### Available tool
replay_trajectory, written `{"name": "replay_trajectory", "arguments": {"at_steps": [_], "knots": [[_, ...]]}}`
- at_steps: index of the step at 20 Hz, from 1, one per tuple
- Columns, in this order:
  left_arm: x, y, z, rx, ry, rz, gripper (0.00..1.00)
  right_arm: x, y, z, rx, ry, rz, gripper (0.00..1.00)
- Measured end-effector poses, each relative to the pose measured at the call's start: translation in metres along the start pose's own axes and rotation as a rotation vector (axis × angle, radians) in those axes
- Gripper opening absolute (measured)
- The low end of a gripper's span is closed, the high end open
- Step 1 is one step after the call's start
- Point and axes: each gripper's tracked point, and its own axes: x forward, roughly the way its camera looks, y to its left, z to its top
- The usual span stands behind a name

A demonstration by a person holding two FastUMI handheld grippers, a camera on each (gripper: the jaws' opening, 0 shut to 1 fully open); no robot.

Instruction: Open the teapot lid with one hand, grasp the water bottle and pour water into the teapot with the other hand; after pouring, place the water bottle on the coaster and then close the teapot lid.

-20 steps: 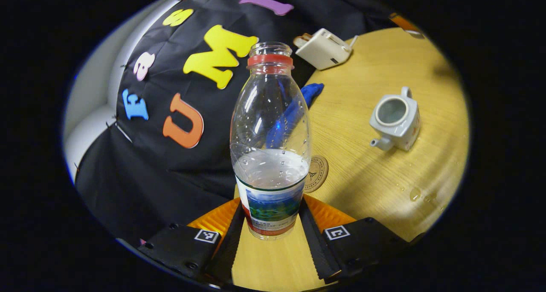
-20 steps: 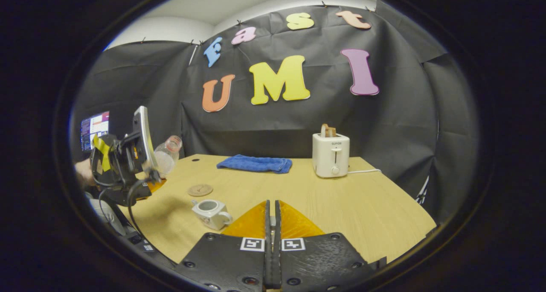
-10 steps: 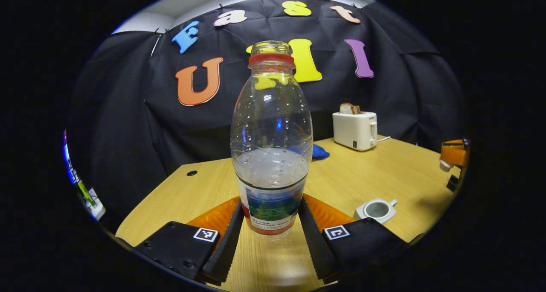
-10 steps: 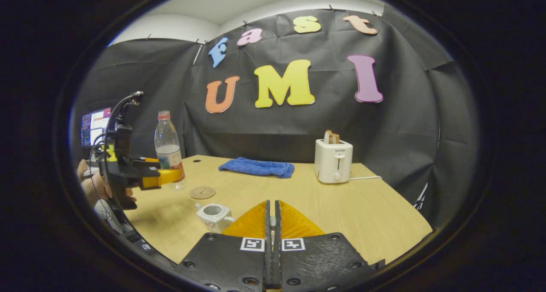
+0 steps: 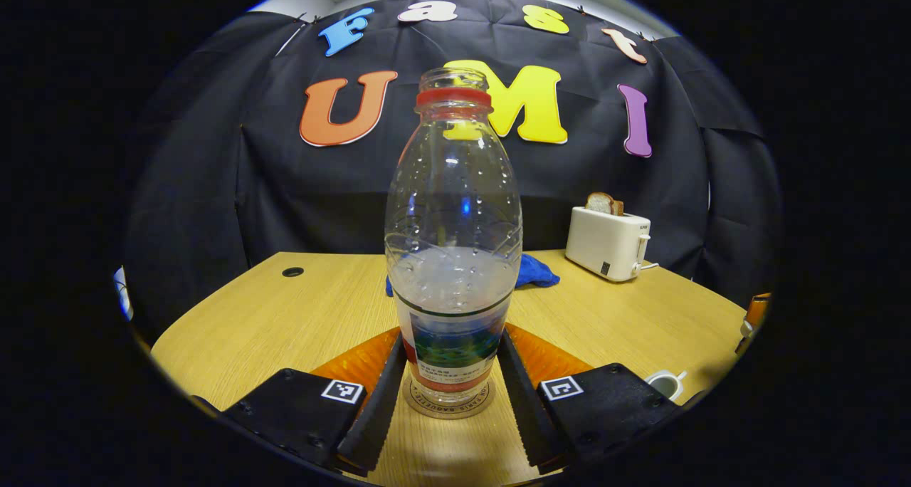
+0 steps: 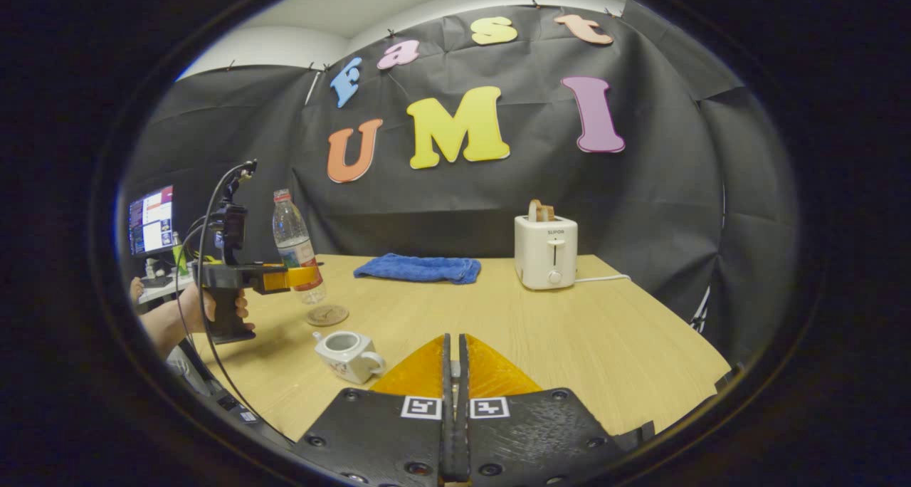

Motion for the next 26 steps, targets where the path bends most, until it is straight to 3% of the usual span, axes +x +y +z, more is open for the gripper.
{"name": "replay_trajectory", "arguments": {"at_steps": [11,12,13,16,17,21,26], "knots": [[0.028,0.003,-0.028,-0.022,0.087,-0.015,0.8,0.006,-0.005,-0.006,0.001,0.017,-0.024,0.0],[0.028,0.003,-0.028,-0.019,0.089,-0.014,0.86,0.006,-0.005,-0.007,-0.001,0.017,-0.024,0.0],[0.029,0.003,-0.03,-0.016,0.098,-0.011,0.8,0.006,-0.004,-0.006,-0.002,0.017,-0.023,0.0],[0.028,0.002,-0.031,-0.024,0.104,-0.011,0.87,0.005,-0.002,-0.007,-0.004,0.015,-0.02,0.0],[0.026,0.003,-0.031,-0.026,0.104,-0.007,0.97,0.005,0.0,-0.006,-0.006,0.016,-0.017,0.0],[0.004,0.001,-0.042,-0.058,0.155,-0.007,0.98,0.009,0.014,-0.003,-0.018,0.012,0.006,0.0],[-0.056,0.014,-0.045,-0.113,0.138,0.028,0.98,0.025,0.06,0.013,-0.053,-0.023,0.099,0.0]]}}
